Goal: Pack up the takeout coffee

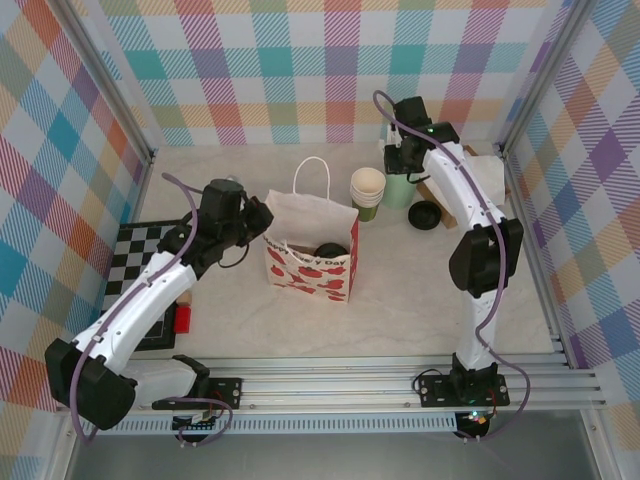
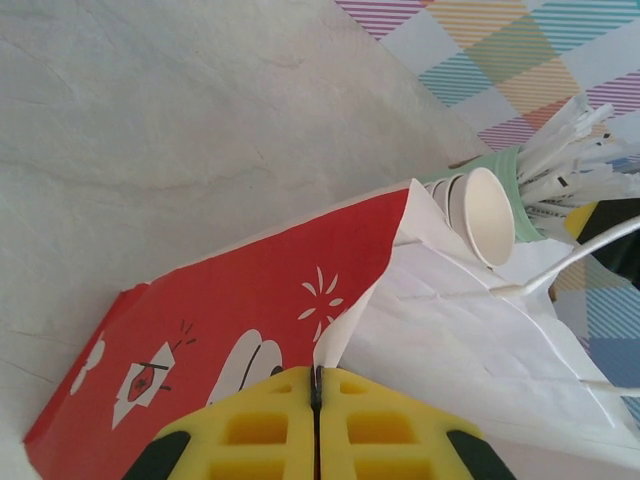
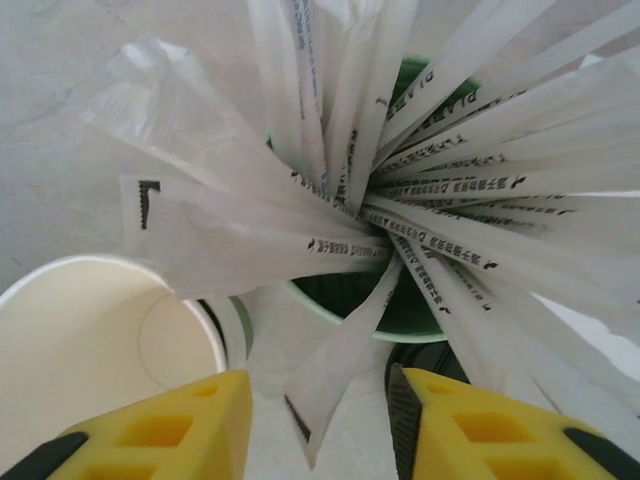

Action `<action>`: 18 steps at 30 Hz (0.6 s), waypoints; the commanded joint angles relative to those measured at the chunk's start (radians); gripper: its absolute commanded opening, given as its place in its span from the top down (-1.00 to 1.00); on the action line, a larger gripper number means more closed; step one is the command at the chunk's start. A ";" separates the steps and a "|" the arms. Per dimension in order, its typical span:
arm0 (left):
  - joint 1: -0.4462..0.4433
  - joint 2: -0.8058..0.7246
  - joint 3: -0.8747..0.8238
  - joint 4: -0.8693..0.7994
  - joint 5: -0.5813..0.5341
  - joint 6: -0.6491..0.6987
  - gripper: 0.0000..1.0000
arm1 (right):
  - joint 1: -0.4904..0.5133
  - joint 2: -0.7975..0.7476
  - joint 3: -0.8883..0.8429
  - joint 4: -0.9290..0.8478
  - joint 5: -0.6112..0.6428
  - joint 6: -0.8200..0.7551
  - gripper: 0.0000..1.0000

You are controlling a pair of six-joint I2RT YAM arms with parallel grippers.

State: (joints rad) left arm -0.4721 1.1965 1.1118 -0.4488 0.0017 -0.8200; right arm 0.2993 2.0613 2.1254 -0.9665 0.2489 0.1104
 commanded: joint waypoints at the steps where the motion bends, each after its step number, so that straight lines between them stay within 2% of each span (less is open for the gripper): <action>1: -0.037 0.008 -0.031 -0.012 0.011 -0.058 0.90 | 0.007 0.025 0.039 0.003 0.041 -0.035 0.28; 9: -0.086 0.031 -0.033 0.021 -0.032 -0.133 0.93 | 0.010 0.009 0.064 -0.007 0.020 -0.062 0.81; 13: -0.088 0.032 -0.025 0.000 -0.057 -0.141 0.87 | 0.018 -0.053 0.091 -0.053 0.004 -0.076 0.99; 15: -0.088 0.029 -0.012 -0.020 -0.070 -0.107 0.70 | 0.020 -0.120 0.086 -0.078 -0.017 -0.081 1.00; 18: -0.082 0.020 0.027 -0.075 -0.093 -0.027 0.35 | 0.021 -0.239 0.058 -0.123 -0.057 -0.083 1.00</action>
State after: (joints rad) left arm -0.5484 1.2148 1.1038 -0.4400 -0.0525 -0.9066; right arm 0.3145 1.9888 2.1693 -1.0306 0.2379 0.0425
